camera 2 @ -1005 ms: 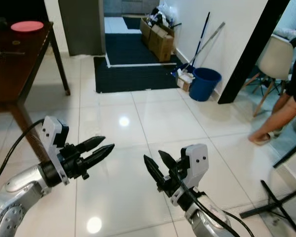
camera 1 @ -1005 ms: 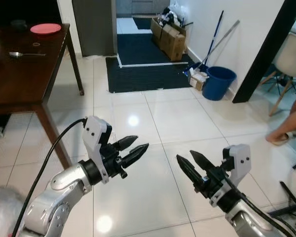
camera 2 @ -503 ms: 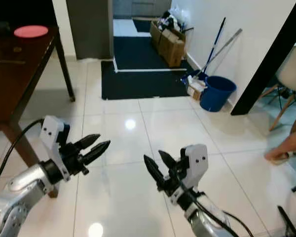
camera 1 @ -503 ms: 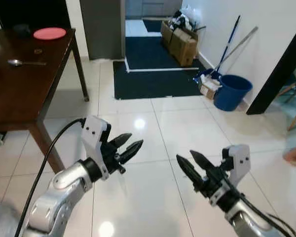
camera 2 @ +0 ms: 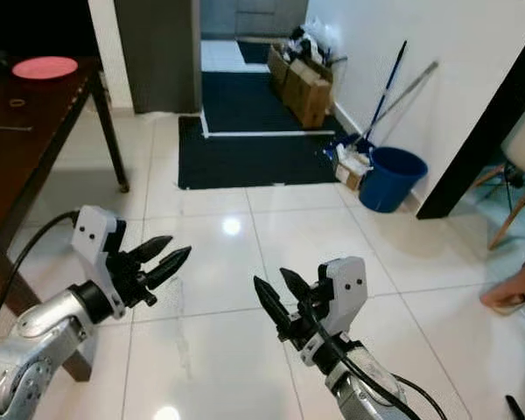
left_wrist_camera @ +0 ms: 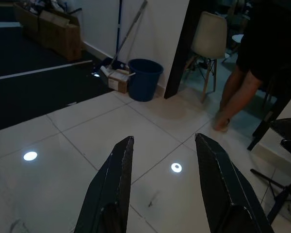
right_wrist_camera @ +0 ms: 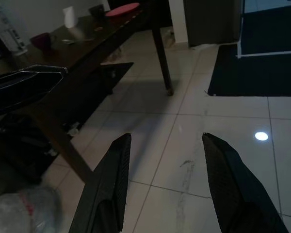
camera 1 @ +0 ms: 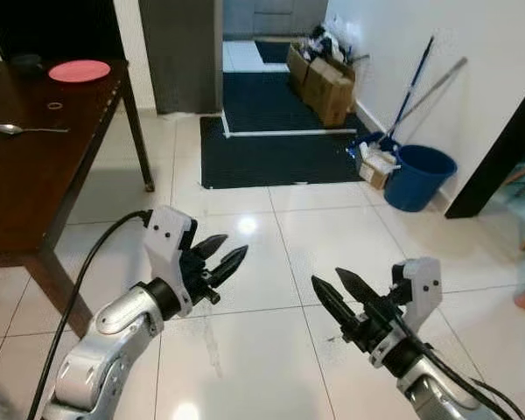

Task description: Setting the table

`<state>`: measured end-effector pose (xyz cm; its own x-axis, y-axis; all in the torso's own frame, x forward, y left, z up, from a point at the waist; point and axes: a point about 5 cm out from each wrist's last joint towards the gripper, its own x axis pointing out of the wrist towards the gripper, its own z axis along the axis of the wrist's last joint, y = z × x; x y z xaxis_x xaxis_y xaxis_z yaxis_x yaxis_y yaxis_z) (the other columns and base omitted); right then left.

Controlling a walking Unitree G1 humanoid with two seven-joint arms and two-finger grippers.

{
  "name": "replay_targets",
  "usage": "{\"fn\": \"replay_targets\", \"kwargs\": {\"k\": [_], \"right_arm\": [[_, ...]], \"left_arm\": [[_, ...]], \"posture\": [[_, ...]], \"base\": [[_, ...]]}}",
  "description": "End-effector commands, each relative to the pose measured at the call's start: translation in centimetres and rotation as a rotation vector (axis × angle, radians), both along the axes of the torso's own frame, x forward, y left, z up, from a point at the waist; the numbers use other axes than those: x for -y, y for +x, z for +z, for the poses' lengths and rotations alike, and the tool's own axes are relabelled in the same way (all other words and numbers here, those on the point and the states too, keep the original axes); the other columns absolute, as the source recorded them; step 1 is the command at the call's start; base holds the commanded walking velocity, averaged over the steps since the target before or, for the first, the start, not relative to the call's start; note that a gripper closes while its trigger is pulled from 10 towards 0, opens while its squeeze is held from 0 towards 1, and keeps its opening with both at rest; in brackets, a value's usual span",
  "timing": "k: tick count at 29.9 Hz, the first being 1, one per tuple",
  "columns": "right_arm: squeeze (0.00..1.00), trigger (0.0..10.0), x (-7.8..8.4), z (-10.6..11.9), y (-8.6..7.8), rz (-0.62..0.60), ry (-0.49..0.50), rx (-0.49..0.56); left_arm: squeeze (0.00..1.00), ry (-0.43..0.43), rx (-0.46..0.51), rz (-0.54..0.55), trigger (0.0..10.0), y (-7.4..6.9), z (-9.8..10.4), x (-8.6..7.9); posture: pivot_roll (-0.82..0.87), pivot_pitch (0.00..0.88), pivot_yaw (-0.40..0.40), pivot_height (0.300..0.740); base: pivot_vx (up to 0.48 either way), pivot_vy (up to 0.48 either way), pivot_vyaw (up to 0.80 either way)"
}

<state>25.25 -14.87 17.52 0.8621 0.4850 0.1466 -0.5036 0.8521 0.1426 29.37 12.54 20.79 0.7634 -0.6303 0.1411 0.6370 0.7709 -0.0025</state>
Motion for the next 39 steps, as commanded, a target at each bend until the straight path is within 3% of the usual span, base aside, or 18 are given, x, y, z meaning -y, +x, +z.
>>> {"fn": "replay_targets", "kwargs": {"k": [1, 39], "right_arm": [[0.00, 10.0, 0.32, -0.22, -0.09, -0.012, -0.007, -0.007], [0.00, 10.0, 0.32, -0.18, 0.12, -0.016, -0.011, 0.007]], "left_arm": [[0.00, 0.009, -0.003, -0.009, 10.0, -0.10, -0.30, 0.35], [0.00, 0.000, 0.000, -0.003, 10.0, 0.15, -0.30, 0.27]], "posture": [[0.04, 0.121, 0.055, 0.740], [0.04, 0.109, 0.057, 0.740]], "base": [[0.480, 0.000, 0.00], [0.480, 0.000, 0.00]]}}
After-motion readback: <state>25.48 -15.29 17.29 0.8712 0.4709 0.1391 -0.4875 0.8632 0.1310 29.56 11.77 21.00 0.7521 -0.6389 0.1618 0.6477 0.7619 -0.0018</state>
